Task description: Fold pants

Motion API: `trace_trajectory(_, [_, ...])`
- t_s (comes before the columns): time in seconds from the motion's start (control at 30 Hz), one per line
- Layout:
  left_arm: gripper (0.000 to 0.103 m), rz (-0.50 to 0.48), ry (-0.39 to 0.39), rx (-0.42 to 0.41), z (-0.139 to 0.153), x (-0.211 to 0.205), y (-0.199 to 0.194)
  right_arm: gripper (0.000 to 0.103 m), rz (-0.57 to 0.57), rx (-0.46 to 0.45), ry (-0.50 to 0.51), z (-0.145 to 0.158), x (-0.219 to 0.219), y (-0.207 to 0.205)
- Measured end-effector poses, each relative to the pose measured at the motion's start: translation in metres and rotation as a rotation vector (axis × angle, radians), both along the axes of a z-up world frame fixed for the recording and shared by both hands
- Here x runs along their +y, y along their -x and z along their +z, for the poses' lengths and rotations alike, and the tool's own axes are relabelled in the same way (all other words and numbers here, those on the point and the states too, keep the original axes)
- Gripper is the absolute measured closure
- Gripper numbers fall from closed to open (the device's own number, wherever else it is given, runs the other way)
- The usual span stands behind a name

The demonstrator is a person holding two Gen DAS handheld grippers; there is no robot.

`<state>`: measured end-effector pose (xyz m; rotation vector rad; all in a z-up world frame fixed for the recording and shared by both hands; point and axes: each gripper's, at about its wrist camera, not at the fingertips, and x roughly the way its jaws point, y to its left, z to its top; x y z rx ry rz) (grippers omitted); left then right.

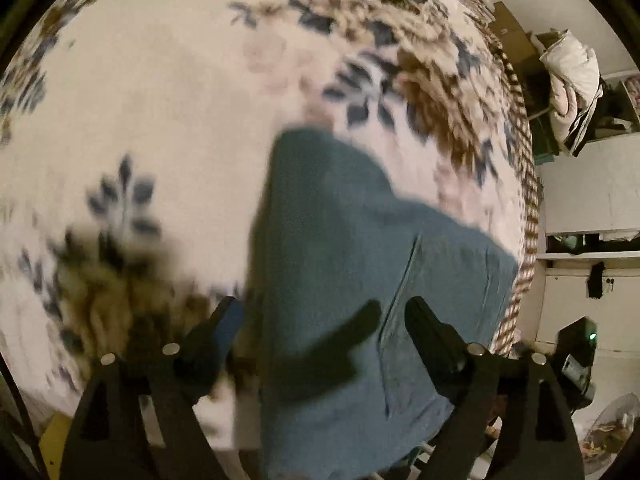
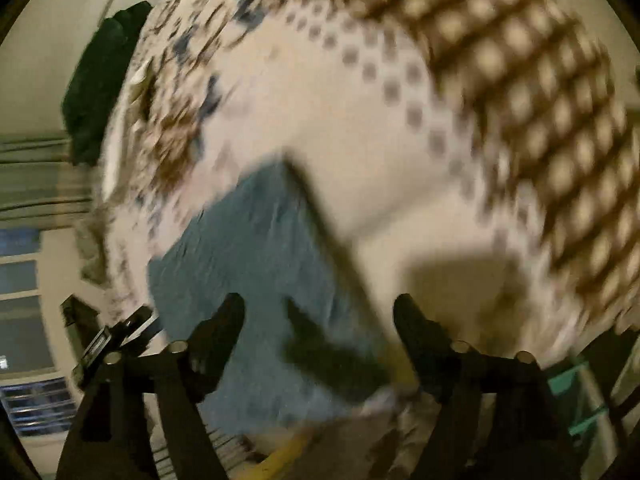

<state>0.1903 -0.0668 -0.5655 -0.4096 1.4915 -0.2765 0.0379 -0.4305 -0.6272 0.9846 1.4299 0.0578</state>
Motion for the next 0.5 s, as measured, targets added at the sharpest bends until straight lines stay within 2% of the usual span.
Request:
trace_trajectory(0.1, [0.018,0.017,0.073,0.089,-0.028,0.001,0.023,0.022,-0.022,0.065,-0.144,-0.036,0.031,0.03])
trace_trajectory(0.13, [0.018,0.042,0.129,0.121,-0.042,0.002,0.029,0.022,-0.04,0.076,-0.17,-0.053,0.04,0.034])
trace_trajectory(0.17, [0.017,0.058,0.161,0.126,-0.049,0.003,0.032,0.022,-0.053,0.069,-0.191,-0.062,0.045,0.035])
trace_trajectory(0.2, [0.012,0.071,0.163,0.122,-0.055,0.005,0.033,0.019,-0.066,0.059,-0.202,-0.075,0.05,0.035])
trace_trajectory(0.23, [0.01,0.081,0.172,0.122,-0.062,0.006,0.033,0.01,-0.076,0.044,-0.202,-0.079,0.053,0.033])
trace_trajectory(0.27, [0.009,0.09,0.188,0.121,-0.065,0.009,0.033,0.01,-0.088,0.024,-0.208,-0.078,0.054,0.031])
trace_trajectory(0.3, [0.008,0.093,0.198,0.119,-0.067,0.009,0.033,0.01,-0.085,0.013,-0.21,-0.077,0.057,0.028])
trace_trajectory(0.33, [0.007,0.086,0.203,0.115,-0.067,0.009,0.032,0.016,-0.092,-0.021,-0.258,-0.074,0.06,0.025])
trace_trajectory(0.37, [0.007,0.078,0.205,0.103,-0.066,0.008,0.032,0.015,-0.099,-0.053,-0.331,-0.07,0.063,0.024])
trace_trajectory(0.43, [0.007,0.082,0.227,0.104,-0.067,0.01,0.034,0.015,-0.002,-0.074,-0.274,-0.056,0.074,0.017])
trace_trajectory(0.47, [0.007,0.078,0.232,0.103,-0.068,0.011,0.034,0.015,0.063,-0.065,-0.208,-0.059,0.081,0.013])
trace_trajectory(0.5, [0.005,0.069,0.232,0.101,-0.067,0.012,0.035,0.015,0.068,-0.035,-0.208,-0.07,0.084,0.013])
